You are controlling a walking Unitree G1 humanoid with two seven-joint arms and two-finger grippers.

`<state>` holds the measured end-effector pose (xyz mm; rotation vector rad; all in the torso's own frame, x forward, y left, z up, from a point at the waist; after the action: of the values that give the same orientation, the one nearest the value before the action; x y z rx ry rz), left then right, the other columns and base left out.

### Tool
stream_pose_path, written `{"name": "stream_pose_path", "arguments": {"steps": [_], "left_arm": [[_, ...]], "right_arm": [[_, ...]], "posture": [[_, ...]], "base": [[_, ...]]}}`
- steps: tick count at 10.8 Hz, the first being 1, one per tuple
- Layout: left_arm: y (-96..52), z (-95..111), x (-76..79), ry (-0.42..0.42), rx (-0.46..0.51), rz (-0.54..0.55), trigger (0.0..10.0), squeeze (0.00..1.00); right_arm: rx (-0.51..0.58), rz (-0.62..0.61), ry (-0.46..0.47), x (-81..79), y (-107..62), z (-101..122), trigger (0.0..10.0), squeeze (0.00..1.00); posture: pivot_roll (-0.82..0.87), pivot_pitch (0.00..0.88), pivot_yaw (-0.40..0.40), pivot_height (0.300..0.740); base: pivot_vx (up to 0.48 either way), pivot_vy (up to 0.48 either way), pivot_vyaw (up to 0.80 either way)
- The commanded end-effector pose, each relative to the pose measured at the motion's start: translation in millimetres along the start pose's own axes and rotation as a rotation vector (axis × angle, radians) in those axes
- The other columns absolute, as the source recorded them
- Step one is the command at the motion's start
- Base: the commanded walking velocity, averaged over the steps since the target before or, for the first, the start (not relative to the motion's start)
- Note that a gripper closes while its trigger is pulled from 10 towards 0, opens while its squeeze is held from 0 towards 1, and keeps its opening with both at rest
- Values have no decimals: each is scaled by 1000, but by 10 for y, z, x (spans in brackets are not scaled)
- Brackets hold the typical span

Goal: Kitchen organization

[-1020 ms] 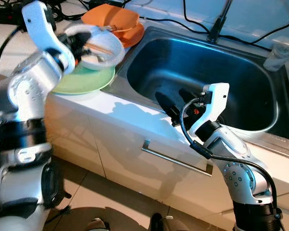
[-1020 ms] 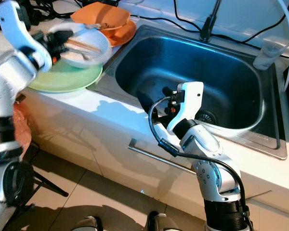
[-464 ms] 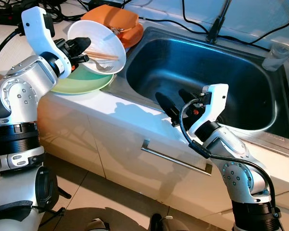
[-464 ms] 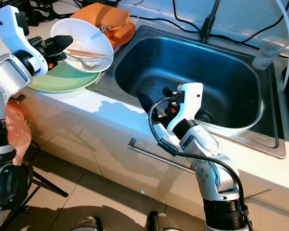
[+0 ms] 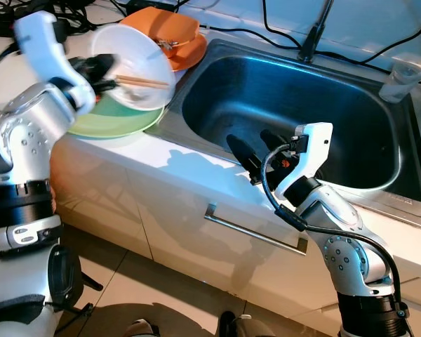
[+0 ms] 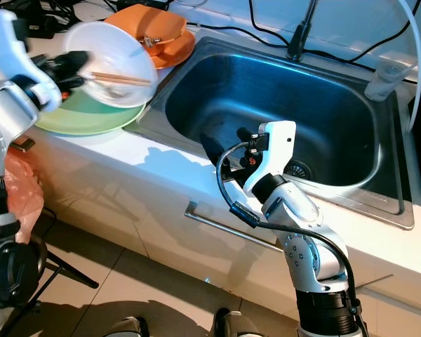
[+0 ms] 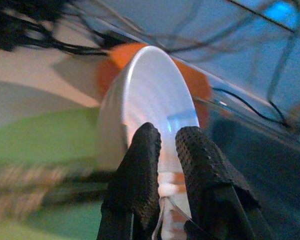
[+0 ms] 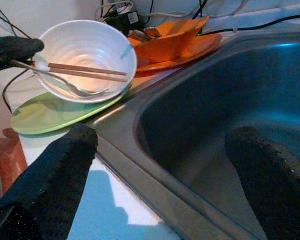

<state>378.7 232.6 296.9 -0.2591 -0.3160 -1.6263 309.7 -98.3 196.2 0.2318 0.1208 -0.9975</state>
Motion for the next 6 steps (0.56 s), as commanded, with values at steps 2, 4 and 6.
{"name": "stream_pose_path", "arguments": {"steps": [2, 4, 6], "left_arm": [[-9, -146, -198, -15, -27, 115, 0, 0], [-23, -153, -300, -40, 14, 168, 0, 0], [-15, -196, -335, -58, 21, 186, 0, 0]], "right_arm": [[15, -18, -13, 62, -17, 45, 10000, 1000], [11, -16, -17, 73, -12, 46, 10000, 1000], [10, -13, -19, 72, -5, 43, 10000, 1000]], "posture": [[-91, 134, -60, 740], [-89, 133, -65, 740], [-92, 131, -66, 740]], "base": [[0, 0, 0], [0, 0, 0], [0, 0, 0]]}}
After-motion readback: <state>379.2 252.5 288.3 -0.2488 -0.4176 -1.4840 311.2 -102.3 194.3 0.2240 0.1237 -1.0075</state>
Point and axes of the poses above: a point about 5 cm out from each wrist's last joint towards the gripper, its own y axis pointing out of the wrist towards the gripper, its own z axis along the axis of the wrist's last joint, x = y × z, the point moved 2 cm from there along y, pointing out of the wrist towards the gripper, and after that the axes turned 4 degrees about -y, right-handed, at the moved point
